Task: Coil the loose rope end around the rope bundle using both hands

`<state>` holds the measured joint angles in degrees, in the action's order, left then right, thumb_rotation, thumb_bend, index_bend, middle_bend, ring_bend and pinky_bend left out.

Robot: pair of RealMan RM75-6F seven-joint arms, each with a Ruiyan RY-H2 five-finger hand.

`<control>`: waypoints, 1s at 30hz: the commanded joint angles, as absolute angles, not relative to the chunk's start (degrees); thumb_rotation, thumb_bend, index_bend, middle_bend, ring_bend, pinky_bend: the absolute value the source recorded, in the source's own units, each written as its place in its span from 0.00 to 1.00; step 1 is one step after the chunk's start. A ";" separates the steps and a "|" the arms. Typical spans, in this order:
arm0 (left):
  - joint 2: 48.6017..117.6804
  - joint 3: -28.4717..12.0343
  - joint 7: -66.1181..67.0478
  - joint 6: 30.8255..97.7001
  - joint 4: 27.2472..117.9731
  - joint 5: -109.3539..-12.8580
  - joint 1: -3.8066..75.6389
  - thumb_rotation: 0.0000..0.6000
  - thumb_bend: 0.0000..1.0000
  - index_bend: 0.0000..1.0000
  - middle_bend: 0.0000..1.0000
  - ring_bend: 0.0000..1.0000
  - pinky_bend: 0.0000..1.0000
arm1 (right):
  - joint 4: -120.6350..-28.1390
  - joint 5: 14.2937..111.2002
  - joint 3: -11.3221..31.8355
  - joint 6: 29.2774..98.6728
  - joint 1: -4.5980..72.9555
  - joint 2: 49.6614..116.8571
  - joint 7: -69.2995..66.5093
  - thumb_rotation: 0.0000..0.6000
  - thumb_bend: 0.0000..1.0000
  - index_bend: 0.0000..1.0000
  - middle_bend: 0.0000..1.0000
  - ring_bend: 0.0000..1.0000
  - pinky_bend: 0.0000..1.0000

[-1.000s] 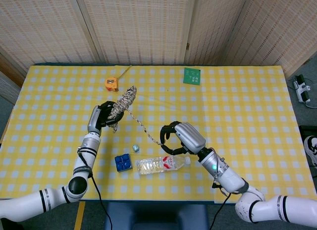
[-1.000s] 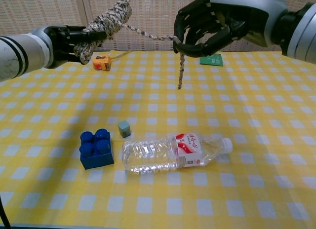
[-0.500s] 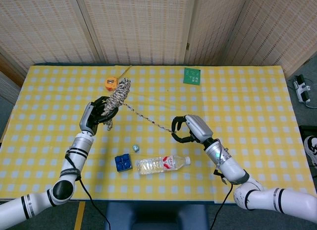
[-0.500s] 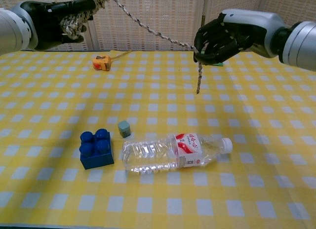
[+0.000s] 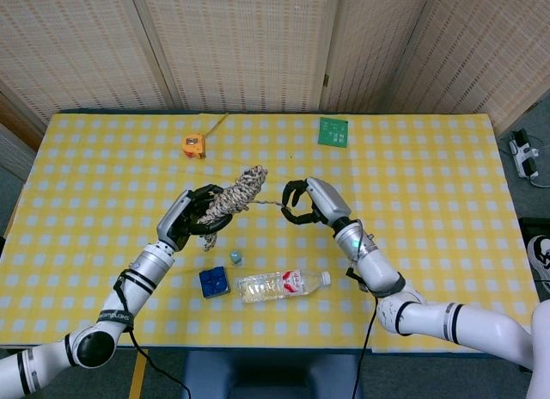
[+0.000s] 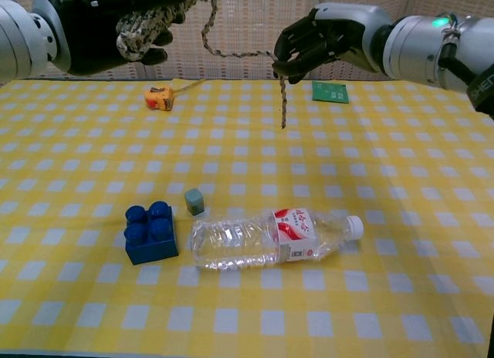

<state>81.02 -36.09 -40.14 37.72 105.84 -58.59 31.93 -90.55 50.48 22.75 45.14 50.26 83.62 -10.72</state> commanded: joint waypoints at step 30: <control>82.79 -19.62 -18.94 44.66 90.63 -75.81 38.44 1.00 0.70 0.78 0.76 0.71 0.79 | -101.23 42.13 25.96 46.60 53.83 79.47 -8.40 1.00 0.61 0.71 0.53 0.51 0.44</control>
<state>81.12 -20.91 -27.07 41.69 91.41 -81.17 37.96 -100.64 42.18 26.13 46.10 53.99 79.84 -8.75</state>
